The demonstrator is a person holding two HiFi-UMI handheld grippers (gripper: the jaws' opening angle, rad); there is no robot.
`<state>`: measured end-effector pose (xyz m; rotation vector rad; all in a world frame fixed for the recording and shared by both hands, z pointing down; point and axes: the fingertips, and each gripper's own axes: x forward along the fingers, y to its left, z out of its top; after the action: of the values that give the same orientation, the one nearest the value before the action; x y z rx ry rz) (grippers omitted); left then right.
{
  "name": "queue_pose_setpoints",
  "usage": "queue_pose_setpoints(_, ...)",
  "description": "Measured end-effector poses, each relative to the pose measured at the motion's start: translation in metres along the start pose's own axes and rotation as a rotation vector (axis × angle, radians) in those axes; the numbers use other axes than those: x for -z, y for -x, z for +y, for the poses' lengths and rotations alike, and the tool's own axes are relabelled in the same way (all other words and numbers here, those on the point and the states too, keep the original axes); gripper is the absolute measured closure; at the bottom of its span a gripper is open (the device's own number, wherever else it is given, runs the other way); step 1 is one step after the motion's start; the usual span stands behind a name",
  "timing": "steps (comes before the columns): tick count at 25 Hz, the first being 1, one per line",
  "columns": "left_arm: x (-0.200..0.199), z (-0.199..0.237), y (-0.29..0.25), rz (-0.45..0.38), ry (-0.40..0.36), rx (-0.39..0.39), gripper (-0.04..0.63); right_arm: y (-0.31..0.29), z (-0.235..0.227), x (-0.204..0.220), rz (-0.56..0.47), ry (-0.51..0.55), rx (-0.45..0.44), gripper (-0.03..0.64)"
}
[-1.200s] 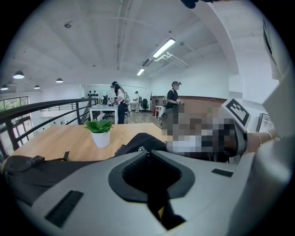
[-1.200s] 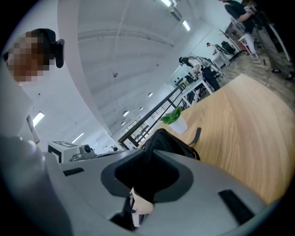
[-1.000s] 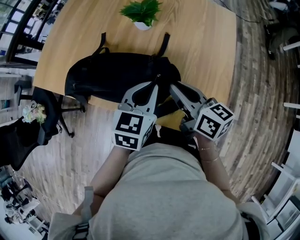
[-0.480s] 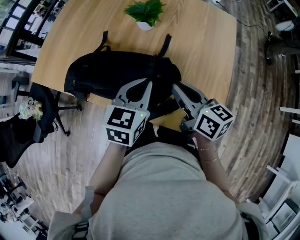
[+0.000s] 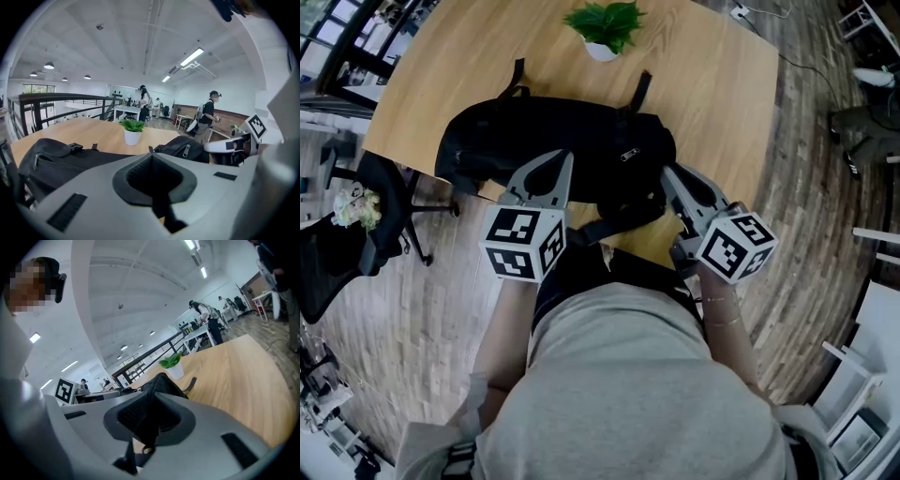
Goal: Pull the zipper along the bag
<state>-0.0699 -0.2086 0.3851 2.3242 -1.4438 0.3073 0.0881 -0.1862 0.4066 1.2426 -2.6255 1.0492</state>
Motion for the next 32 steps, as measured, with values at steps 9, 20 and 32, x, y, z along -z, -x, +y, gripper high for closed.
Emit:
queue_pose_setpoints(9,0.002,-0.054,-0.017,0.020,-0.076,0.183,0.575,-0.006,0.004,0.002,-0.019,-0.005,-0.003,0.557)
queue_pose_setpoints(20,0.007,-0.079,-0.040,0.107,-0.146,0.288,0.446,-0.003,0.006,0.002,-0.015,-0.005,0.003,0.557)
queue_pose_setpoints(32,0.024,-0.092,-0.057,0.180,-0.216,0.358,0.517,-0.004,0.009,0.003,-0.033,-0.008,-0.001,0.557)
